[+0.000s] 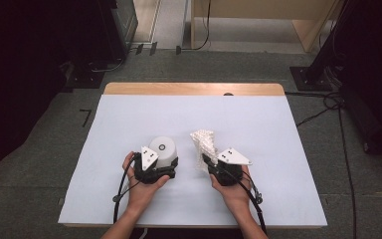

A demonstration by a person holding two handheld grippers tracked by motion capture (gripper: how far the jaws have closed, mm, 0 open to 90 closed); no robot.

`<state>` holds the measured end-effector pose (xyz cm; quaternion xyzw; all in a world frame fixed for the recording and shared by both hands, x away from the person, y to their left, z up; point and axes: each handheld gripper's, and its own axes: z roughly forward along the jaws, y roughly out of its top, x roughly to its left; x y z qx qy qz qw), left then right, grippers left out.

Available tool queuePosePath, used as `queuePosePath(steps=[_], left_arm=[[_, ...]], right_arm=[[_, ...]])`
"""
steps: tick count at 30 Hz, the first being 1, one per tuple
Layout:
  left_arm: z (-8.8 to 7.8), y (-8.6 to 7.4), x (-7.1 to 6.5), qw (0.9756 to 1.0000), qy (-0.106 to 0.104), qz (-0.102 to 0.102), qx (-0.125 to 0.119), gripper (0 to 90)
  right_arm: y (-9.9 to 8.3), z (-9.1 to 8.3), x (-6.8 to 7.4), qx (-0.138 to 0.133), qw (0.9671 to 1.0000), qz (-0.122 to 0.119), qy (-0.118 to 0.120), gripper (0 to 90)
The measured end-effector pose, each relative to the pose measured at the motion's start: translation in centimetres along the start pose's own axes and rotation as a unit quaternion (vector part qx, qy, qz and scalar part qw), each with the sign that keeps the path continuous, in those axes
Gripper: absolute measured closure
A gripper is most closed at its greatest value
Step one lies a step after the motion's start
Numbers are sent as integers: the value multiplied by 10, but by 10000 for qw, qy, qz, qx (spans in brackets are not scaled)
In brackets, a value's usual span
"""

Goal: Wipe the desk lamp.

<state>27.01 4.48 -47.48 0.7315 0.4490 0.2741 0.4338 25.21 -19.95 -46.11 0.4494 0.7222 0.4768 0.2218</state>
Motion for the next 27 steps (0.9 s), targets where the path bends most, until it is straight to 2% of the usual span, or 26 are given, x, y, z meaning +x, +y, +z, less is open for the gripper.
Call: queuePosePath(steps=[1,3,5,6,7,8,10,12,14,16,17,18,21,24,27], left_arm=[[0,1,-3,9999,119,-1,30,75],[1,2,-2,9999,123,-66,52,81],[1,2,1,9999,23,-87,61,83],[0,3,4,9999,-102,-83,57,84],[0,3,8,9993,-322,-164,26,84],[-1,4,14,9976,-630,-298,-21,84],[-3,6,23,9911,-1205,-540,-159,84],[-5,10,30,9842,-1643,-600,-279,85],[-7,13,34,9786,-1911,-671,-355,85],[-7,14,37,9715,-2216,-766,-350,84],[-8,14,37,9701,-2282,-753,-349,85],[-7,14,36,9700,-2309,-686,-324,85],[-6,14,30,9721,-2298,-432,-175,85],[-4,13,25,9710,-2370,-321,-64,85],[-1,12,17,9709,-2394,-86,81,85]], right_arm=[[0,0,0,9,10000,2,3,774],[-1,2,1,43,10000,7,11,774],[-2,3,3,77,10000,-13,31,774],[-3,4,3,95,9999,-24,39,774],[-3,4,5,111,9999,-18,55,774],[-4,5,5,115,9999,-38,65,774],[-5,6,8,142,9998,-59,112,774],[-5,8,12,171,9997,-100,167,774],[-6,10,17,171,9994,-160,250,774],[-7,11,23,179,9990,-177,365,774],[-7,11,26,171,9988,-206,417,774],[-7,12,29,159,9985,-246,453,774],[-5,11,35,138,9983,-274,502,776],[-1,6,36,15,9983,-234,541,777],[6,0,36,-141,9981,-249,554,777]])
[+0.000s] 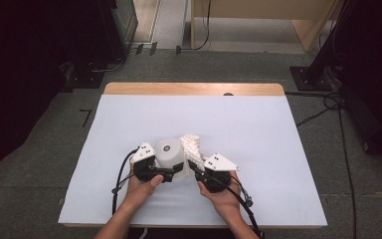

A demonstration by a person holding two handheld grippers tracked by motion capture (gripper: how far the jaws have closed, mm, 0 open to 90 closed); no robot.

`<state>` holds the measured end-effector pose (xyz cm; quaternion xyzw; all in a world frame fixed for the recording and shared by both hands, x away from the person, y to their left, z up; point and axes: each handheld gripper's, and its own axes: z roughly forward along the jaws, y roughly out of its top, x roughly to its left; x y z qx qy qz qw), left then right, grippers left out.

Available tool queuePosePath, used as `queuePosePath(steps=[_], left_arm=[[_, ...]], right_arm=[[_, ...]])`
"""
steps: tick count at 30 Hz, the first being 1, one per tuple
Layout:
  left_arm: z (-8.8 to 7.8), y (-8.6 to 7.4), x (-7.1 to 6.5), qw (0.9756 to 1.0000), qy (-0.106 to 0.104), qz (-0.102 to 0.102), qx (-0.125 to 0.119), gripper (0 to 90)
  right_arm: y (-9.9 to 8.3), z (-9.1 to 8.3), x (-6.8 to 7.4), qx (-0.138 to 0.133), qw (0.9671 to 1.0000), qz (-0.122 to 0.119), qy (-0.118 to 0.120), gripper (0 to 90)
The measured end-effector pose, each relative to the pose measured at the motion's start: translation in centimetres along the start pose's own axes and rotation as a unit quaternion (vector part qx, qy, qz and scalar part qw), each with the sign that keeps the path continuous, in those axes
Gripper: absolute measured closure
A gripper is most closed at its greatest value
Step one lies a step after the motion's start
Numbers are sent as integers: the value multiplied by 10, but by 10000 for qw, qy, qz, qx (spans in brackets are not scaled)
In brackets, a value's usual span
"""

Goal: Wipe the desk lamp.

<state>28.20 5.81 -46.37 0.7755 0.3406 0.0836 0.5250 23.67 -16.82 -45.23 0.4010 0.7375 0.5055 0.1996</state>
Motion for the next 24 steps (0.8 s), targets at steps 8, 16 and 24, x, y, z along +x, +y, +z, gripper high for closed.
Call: queuePosePath(steps=[8,16,24], left_arm=[[3,2,-6,9996,10,260,121,85],[-11,7,6,9995,202,55,-224,85],[-1,1,5,9912,1244,445,55,85]], right_arm=[[8,-10,-1,-228,9997,-83,-66,776],[-12,14,-2,418,9991,49,-15,776],[-9,10,-8,309,9992,114,-209,775]])
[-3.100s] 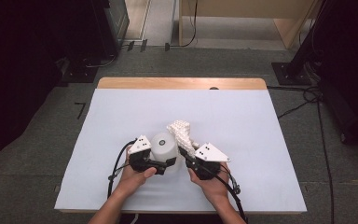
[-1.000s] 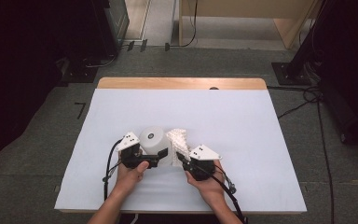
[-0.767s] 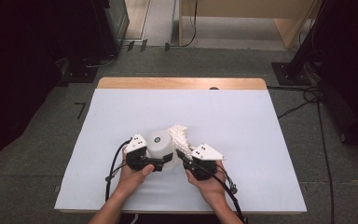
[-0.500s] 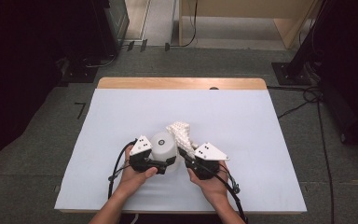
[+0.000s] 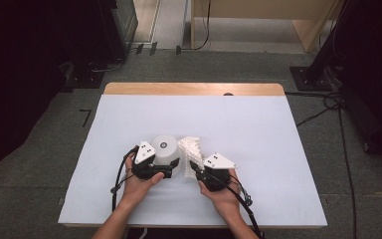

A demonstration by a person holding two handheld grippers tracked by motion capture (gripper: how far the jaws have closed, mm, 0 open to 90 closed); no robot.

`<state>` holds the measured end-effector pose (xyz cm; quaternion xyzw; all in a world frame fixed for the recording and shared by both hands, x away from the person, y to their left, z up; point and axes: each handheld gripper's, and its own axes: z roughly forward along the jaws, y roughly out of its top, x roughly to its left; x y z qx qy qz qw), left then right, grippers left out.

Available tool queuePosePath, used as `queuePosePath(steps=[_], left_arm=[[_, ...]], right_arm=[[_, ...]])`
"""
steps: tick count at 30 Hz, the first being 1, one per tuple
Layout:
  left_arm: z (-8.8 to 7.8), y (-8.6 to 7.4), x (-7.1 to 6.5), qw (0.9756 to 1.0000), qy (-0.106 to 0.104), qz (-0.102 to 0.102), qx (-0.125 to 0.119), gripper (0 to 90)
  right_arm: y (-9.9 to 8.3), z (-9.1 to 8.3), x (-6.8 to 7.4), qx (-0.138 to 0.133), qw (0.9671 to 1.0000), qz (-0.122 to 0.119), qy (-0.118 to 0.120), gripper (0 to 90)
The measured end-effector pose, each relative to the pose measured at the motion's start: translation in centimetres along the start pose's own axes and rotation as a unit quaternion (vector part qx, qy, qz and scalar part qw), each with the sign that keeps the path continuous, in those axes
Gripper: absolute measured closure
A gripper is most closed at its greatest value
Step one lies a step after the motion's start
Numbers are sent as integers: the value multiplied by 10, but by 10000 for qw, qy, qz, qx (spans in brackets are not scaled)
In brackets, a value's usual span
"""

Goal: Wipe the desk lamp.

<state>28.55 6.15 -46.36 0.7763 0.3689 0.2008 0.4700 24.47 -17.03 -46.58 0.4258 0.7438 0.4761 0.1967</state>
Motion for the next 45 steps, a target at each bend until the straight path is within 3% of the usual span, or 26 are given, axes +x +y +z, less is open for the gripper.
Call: queuePosePath(steps=[4,12,18,20,23,26,28,31,35,39,41,43,45], left_arm=[[4,-4,-2,9987,458,209,68,85],[4,-7,-5,9981,533,316,15,83],[-1,-9,-6,9972,743,11,-112,29],[-2,-8,-14,9943,1044,-64,-191,9],[4,-7,-27,9884,1507,-165,-65,9],[6,-8,-29,9849,1724,-155,-42,42],[2,-7,-23,9882,1485,-344,-126,74],[-1,-6,-15,9920,1204,-367,-140,84],[-5,-4,1,9957,531,-709,-261,86],[-12,0,12,9940,-142,-966,-489,86],[-15,1,15,9914,-526,-1035,-612,86],[-17,3,15,9888,-828,-1035,-688,86],[-17,4,11,9879,-990,-962,-708,86]], right_arm=[[4,-9,-10,-164,9998,108,-100,775],[8,-20,-26,-332,9986,330,-261,775],[9,-25,-35,-396,9978,395,-363,774],[10,-26,-37,-417,9974,435,-391,773],[10,-28,-39,-433,9970,494,-407,772],[10,-28,-39,-420,9970,495,-417,772],[9,-27,-39,-409,9972,470,-417,773],[8,-25,-38,-360,9973,478,-430,772],[5,-19,-35,-232,9977,480,-418,772],[2,-13,-24,-141,9988,335,-335,773],[0,-9,-17,-75,9993,202,-292,772],[-1,-5,-9,-18,9997,133,-217,773],[-2,-2,-2,30,9999,53,-118,772]])
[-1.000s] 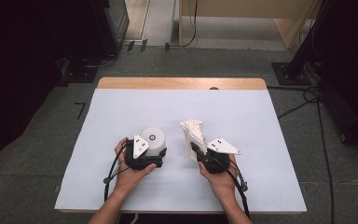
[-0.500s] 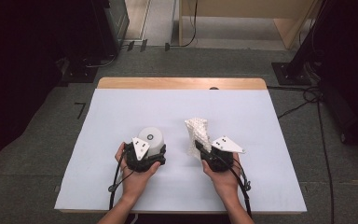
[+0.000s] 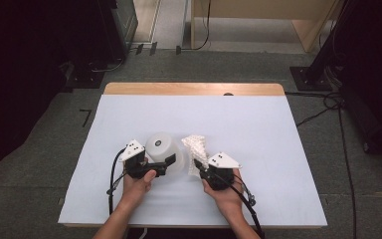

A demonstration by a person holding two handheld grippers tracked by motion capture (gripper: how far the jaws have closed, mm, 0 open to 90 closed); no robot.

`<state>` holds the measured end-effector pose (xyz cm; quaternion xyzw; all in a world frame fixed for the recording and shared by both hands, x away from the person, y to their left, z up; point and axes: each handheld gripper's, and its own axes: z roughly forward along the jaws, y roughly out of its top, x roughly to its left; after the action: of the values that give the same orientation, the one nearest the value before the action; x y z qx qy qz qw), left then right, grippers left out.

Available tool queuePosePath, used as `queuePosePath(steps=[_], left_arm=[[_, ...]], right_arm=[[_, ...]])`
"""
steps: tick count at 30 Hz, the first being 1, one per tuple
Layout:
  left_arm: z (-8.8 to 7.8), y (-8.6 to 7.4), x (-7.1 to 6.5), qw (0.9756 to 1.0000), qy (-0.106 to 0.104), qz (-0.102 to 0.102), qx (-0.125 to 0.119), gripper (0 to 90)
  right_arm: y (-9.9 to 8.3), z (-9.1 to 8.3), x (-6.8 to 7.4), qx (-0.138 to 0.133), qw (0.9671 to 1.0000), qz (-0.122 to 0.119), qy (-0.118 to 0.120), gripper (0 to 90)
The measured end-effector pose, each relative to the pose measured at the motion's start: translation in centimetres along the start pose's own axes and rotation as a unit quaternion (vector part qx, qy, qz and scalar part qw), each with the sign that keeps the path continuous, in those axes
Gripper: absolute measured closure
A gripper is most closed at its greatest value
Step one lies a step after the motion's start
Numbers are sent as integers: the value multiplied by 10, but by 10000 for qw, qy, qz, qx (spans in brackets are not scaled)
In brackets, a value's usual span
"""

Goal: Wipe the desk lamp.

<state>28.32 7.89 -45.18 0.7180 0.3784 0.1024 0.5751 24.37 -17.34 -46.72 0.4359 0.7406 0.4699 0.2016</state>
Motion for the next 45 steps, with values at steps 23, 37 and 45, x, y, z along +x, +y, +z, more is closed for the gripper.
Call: queuePosePath(steps=[23,37,45], left_arm=[[12,-4,-18,9968,-270,584,475,86],[8,-5,-6,9877,1043,1129,279,86],[12,-12,3,9825,1337,1218,448,85]], right_arm=[[20,-20,11,-440,9989,-16,183,775],[9,-13,-12,-340,9988,273,-205,770],[11,-25,-35,-545,9958,555,-478,771]])
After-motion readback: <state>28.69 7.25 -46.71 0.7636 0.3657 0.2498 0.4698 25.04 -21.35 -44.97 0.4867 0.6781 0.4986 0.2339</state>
